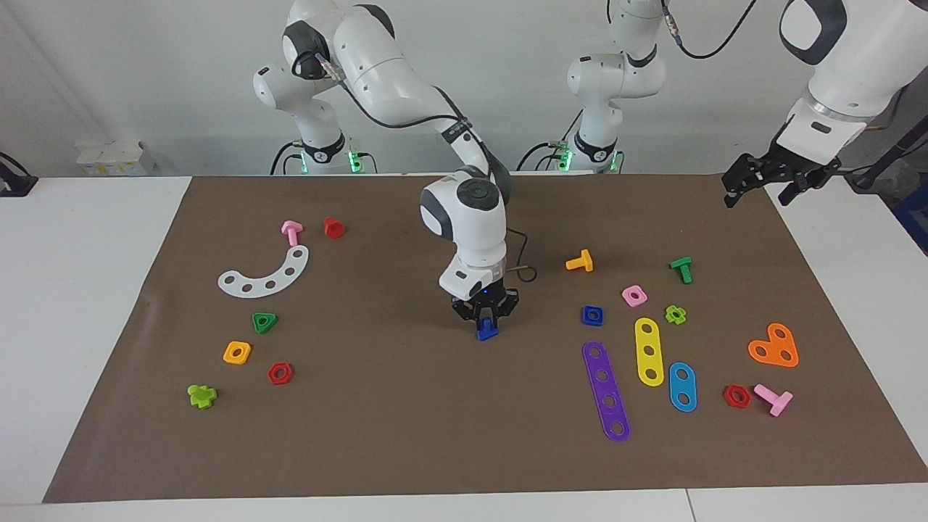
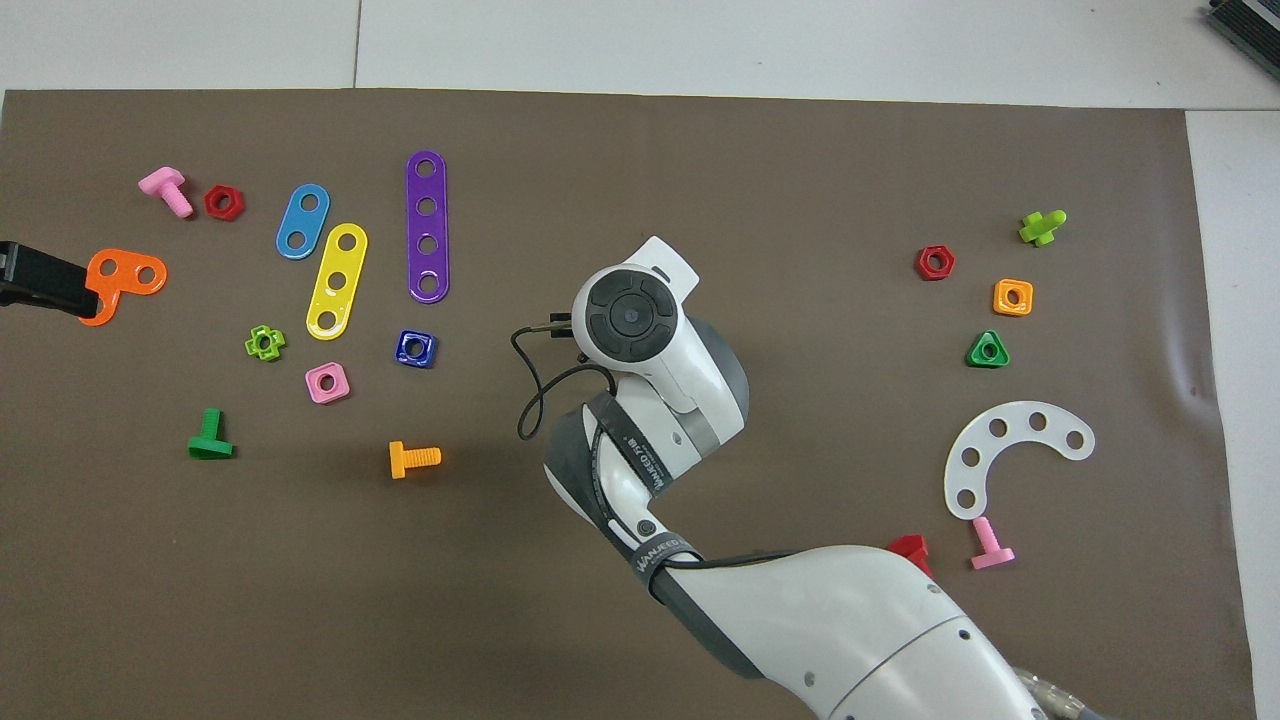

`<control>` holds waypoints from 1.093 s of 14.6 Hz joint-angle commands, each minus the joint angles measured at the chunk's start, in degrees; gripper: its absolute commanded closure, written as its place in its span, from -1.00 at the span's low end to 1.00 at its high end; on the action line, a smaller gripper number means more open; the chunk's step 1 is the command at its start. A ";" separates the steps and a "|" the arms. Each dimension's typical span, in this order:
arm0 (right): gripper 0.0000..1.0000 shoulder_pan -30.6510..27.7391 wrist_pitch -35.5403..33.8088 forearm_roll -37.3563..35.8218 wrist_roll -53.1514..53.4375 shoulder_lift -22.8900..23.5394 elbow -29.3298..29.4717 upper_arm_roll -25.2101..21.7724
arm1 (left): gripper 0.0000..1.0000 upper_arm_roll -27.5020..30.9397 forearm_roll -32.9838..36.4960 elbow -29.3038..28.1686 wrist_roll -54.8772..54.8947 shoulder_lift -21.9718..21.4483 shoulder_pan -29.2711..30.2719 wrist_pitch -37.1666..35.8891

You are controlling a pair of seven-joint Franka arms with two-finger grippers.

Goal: Unscrew and place screws in storage area

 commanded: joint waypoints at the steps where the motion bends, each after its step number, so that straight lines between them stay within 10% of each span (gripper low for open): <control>1: 1.00 -0.56 -0.80 -0.36 -1.68 -0.47 -0.09 0.08 | -1.00 0.46 -2.10 -6.36 -0.21 -3.29 -0.26 4.50; 6: 1.00 -4.14 -3.42 -0.09 -2.21 -5.89 -0.96 -0.54 | -1.00 0.55 -2.10 -7.88 -0.56 -4.09 -0.78 5.31; 11: 1.00 -16.00 -5.72 -0.01 -16.16 -21.45 -16.67 -0.54 | -1.00 0.55 -2.10 -7.88 -0.30 -4.09 -0.61 5.04; 16: 1.00 -26.56 -1.43 -0.01 -29.08 -25.52 -27.14 -0.54 | -1.00 0.55 -2.10 -7.70 -0.21 -4.00 -0.26 5.05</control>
